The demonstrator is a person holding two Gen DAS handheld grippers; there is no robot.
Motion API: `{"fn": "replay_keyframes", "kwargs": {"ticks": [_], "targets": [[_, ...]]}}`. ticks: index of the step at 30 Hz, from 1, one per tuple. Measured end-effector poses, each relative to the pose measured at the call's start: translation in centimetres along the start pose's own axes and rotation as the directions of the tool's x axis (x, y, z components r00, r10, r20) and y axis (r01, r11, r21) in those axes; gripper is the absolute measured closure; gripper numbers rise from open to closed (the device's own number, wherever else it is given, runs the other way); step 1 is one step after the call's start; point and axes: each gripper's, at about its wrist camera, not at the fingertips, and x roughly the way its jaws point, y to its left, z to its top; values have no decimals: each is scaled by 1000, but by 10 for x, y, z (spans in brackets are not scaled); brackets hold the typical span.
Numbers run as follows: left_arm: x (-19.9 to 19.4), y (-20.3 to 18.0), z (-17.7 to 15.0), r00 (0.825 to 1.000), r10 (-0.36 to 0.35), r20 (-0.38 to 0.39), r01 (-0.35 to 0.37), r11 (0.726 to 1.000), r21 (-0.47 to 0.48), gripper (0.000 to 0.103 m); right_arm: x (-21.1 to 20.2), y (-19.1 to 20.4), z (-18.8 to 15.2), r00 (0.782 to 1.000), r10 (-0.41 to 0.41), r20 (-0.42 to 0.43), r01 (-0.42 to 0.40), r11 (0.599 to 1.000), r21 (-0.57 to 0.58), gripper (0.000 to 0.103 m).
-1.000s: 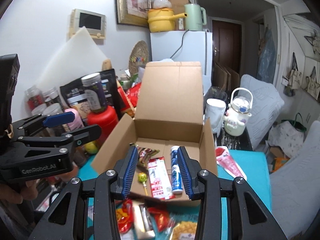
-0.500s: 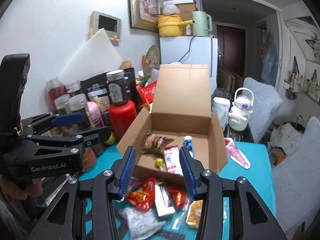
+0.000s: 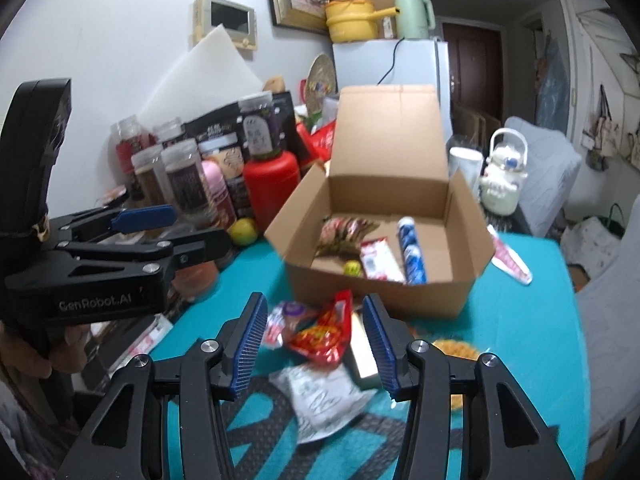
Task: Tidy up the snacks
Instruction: 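Move both tools back from the box toward the snacks on the table, then grasp the white bread-print bag with the right tool while the left tool grasps the silver-purple bag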
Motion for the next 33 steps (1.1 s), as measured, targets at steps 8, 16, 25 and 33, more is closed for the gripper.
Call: {"fn": "replay_keyframes", "kwargs": {"ticks": [8,16,25,33], "targets": [[26,6,-22,996,-44,-83,44,999,-3,26,22,0,-26,998,20,-66,-19,1000,12,44],[55,13,-43,985,-48,-164,45,999,-24,26,53,-8,-50,986,18,-167,-15,1000,19,37],[83,23,-53,971,-96,-220,77,993,-93,26,83,-15,-62,967,38,-254,-37,999,10,25],[116,20,-54,961,-84,-265,60,993,-97,26,94,-10,-64,962,-7,-275,-15,997,-77,19]]}}
